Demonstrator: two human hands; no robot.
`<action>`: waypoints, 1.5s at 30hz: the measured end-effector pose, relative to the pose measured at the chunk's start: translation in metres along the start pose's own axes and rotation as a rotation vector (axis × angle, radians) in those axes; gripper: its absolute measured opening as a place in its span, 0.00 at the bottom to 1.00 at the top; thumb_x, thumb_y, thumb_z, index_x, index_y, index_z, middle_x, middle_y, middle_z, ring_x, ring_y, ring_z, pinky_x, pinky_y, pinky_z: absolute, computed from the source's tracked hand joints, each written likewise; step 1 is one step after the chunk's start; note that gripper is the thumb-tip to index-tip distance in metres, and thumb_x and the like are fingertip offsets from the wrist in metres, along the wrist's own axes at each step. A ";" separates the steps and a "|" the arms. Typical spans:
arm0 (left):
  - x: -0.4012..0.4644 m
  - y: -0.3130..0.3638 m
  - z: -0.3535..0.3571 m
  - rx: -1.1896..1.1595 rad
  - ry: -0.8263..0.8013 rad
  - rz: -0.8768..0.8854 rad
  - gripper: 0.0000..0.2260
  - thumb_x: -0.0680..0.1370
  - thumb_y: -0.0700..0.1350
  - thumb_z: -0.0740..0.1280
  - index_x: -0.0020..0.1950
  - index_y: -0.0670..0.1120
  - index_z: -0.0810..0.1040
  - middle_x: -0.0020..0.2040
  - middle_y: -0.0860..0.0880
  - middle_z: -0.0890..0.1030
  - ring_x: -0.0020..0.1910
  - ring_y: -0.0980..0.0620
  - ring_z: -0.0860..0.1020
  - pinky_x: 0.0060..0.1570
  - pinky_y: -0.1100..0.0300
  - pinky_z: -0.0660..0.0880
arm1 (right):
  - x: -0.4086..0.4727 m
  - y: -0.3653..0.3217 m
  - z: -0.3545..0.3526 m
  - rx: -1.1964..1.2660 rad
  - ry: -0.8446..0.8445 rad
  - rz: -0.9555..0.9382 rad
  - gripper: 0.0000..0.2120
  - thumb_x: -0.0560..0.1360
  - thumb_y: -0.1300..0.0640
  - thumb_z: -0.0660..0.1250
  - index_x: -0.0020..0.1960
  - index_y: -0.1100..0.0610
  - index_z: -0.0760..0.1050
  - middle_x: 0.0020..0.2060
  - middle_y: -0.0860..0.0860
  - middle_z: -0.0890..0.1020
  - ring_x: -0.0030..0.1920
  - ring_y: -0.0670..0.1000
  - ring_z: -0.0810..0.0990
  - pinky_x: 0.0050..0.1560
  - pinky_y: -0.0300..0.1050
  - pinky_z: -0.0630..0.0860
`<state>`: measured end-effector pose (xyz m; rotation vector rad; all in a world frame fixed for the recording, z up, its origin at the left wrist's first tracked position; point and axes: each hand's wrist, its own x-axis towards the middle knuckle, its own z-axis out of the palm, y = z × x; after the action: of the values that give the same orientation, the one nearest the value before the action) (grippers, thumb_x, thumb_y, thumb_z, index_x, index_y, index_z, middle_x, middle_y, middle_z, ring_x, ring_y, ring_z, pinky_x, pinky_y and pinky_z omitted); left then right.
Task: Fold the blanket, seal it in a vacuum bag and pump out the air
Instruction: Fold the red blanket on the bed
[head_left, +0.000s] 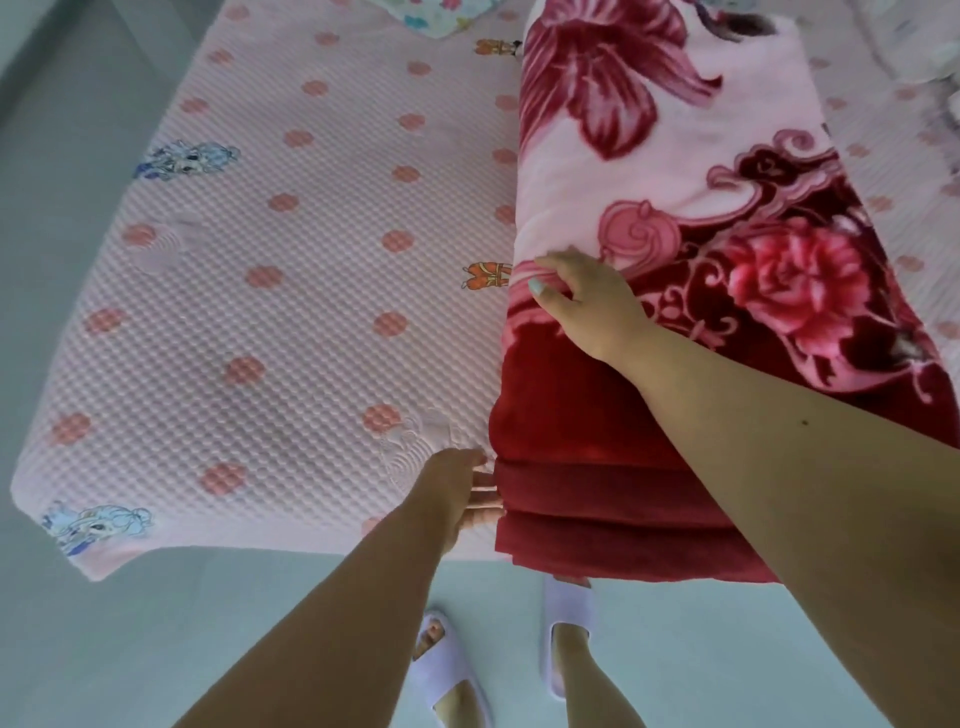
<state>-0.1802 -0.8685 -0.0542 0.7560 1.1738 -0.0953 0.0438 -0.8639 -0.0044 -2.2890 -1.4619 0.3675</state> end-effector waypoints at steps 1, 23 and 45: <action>0.010 0.003 0.008 -0.068 0.034 -0.115 0.10 0.81 0.47 0.58 0.45 0.43 0.73 0.39 0.44 0.78 0.35 0.48 0.78 0.31 0.59 0.77 | -0.001 0.000 0.002 -0.006 0.007 -0.001 0.19 0.81 0.49 0.59 0.67 0.56 0.73 0.66 0.55 0.75 0.70 0.56 0.68 0.71 0.52 0.61; 0.013 0.008 0.007 0.348 0.509 0.024 0.10 0.80 0.46 0.61 0.55 0.42 0.77 0.53 0.42 0.78 0.52 0.42 0.77 0.51 0.54 0.74 | -0.010 0.012 0.008 -0.072 -0.197 -0.114 0.20 0.82 0.46 0.55 0.72 0.49 0.67 0.73 0.50 0.68 0.76 0.50 0.58 0.74 0.55 0.54; 0.049 0.077 0.178 1.896 -0.222 0.826 0.32 0.79 0.66 0.42 0.79 0.52 0.50 0.79 0.49 0.52 0.78 0.51 0.49 0.75 0.49 0.44 | -0.100 0.187 -0.059 -0.367 -0.338 0.366 0.29 0.79 0.37 0.47 0.78 0.46 0.53 0.77 0.50 0.60 0.76 0.51 0.59 0.73 0.52 0.58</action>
<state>0.0159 -0.8979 -0.0281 2.7103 0.1398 -0.6129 0.1770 -1.0363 -0.0376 -2.9180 -1.3391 0.6665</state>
